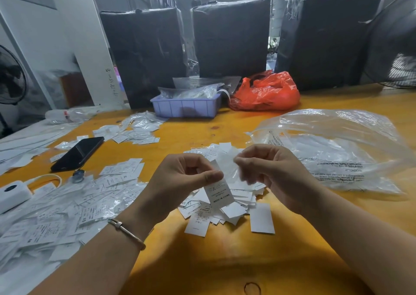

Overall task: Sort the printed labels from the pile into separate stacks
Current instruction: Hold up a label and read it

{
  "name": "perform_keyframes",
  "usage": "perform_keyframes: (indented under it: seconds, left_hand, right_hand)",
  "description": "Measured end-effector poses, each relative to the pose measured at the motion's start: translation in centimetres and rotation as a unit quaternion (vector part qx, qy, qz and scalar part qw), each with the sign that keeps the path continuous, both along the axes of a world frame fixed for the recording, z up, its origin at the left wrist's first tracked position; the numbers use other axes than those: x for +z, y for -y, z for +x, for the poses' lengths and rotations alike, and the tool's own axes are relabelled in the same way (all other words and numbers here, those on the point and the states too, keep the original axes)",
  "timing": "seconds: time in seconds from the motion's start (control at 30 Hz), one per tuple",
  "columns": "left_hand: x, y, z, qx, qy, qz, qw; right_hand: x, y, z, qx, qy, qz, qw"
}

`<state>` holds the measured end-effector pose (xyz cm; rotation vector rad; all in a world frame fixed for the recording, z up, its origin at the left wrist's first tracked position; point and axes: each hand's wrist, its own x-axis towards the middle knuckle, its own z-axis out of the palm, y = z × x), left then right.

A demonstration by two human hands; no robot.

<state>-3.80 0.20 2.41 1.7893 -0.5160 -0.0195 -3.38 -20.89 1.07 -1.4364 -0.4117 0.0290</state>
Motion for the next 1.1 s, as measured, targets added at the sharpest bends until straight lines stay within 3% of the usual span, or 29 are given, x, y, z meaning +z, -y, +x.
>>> perform_keyframes:
  seconds: [0.1, 0.17, 0.2, 0.27, 0.33, 0.4, 0.53, 0.6, 0.67, 0.73, 0.77, 0.83, 0.9, 0.93, 1.0, 1.1]
  left_hand:
    - [0.0, -0.2, 0.1, 0.006, -0.005, 0.009, 1.0]
    - [-0.1, -0.4, 0.3, 0.028, -0.007, 0.019, 0.999]
    - [-0.2, -0.4, 0.3, 0.04, -0.01, 0.021, 0.999]
    - [-0.4, -0.5, 0.5, 0.06, -0.019, 0.02, 0.998]
    - [-0.6, -0.5, 0.7, 0.072, -0.022, 0.028, 0.997]
    - [-0.8, -0.6, 0.8, 0.07, -0.023, 0.033, 0.997]
    - [-0.9, -0.5, 0.9, 0.062, -0.023, 0.035, 0.997]
    - [-0.9, -0.5, 0.8, 0.061, -0.022, 0.038, 0.997]
    - [-0.9, -0.5, 0.8, 0.063, -0.022, 0.039, 0.997]
    - [-0.9, -0.5, 0.8, 0.067, -0.022, 0.039, 0.997]
    - [-0.9, -0.5, 0.8, 0.068, -0.021, 0.035, 0.997]
    - [-0.9, -0.6, 0.8, 0.06, -0.025, 0.013, 0.998]
    - [-0.7, -0.7, 0.7, 0.039, -0.03, -0.01, 0.999]
    - [-0.6, -0.7, 0.6, 0.026, -0.031, -0.017, 0.999]
    - [-0.5, -0.5, 0.5, 0.004, -0.027, -0.022, 0.999]
    - [-0.5, -0.3, 0.4, 0.004, -0.012, -0.029, 1.0]
  right_hand:
    - [0.1, 0.5, 0.5, -0.077, -0.012, 0.014, 0.997]
    - [0.1, 1.5, 1.0, -0.187, 0.024, -0.059, 0.98]
    - [-0.1, 2.2, 1.4, -0.262, 0.057, -0.129, 0.955]
    - [-0.4, 3.9, 2.2, -0.399, 0.102, -0.276, 0.869]
    - [-0.7, 5.3, 2.8, -0.482, 0.103, -0.367, 0.789]
    - [-1.0, 6.3, 3.4, -0.517, 0.079, -0.423, 0.74]
    - [-0.8, 7.5, 4.0, -0.478, -0.028, -0.54, 0.692]
    - [-0.6, 6.9, 3.9, -0.48, 0.006, -0.592, 0.647]
    - [-0.2, 5.7, 3.4, -0.488, 0.075, -0.599, 0.631]
    - [0.1, 4.3, 2.7, -0.447, 0.128, -0.609, 0.642]
    - [0.1, 3.6, 2.4, -0.42, 0.16, -0.592, 0.669]
    - [0.2, 1.9, 1.4, -0.341, 0.192, -0.464, 0.795]
    - [0.3, 0.3, 0.4, -0.192, 0.123, -0.309, 0.923]
    - [0.3, -0.3, 0.0, -0.113, 0.07, -0.248, 0.96]
    - [0.0, -0.9, -0.3, 0.001, -0.017, -0.178, 0.984]
    - [0.0, -1.0, -0.5, 0.072, -0.054, -0.123, 0.988]
